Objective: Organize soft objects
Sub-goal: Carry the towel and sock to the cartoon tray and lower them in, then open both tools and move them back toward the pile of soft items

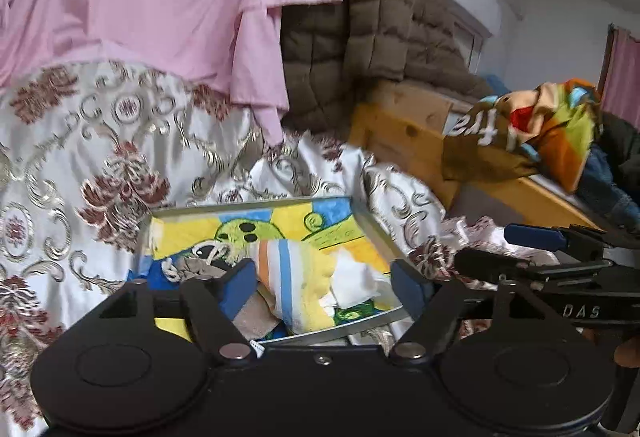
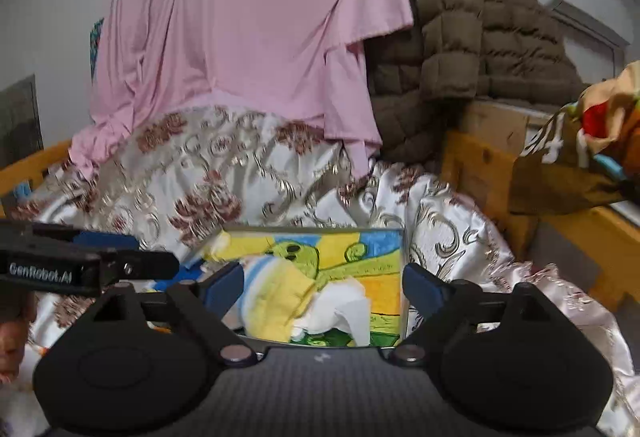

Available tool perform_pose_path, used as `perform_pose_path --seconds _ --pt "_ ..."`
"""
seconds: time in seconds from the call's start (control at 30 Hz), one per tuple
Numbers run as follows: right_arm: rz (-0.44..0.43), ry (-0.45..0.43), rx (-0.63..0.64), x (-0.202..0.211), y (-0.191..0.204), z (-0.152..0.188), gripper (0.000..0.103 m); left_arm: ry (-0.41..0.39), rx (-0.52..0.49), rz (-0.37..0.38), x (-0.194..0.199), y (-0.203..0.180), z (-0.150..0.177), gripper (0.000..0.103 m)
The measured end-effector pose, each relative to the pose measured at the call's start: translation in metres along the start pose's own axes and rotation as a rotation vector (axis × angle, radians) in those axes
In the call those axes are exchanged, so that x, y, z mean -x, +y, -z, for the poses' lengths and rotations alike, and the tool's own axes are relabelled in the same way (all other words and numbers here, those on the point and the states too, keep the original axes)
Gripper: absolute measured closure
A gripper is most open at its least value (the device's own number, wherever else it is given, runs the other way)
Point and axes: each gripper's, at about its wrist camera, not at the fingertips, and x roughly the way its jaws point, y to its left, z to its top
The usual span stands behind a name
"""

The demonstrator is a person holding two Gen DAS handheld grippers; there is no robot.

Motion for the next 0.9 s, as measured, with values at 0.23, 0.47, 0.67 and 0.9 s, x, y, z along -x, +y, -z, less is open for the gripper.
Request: perform_pose_path --seconds 0.23,0.47,0.67,0.9 --pt "0.007 -0.070 0.027 0.061 0.021 0.000 0.005 -0.063 -0.008 -0.001 0.068 -0.013 0.016 0.013" --pt "-0.016 -0.129 0.035 0.117 0.042 0.008 0.001 -0.124 -0.020 -0.029 0.132 -0.028 0.036 0.008" --pt "-0.010 -0.165 0.045 0.158 0.059 0.023 0.000 -0.160 -0.052 -0.043 0.173 -0.045 0.054 0.004" --pt "-0.015 -0.154 0.035 0.187 0.073 0.050 0.000 -0.193 -0.066 -0.057 0.211 -0.057 0.080 0.001"
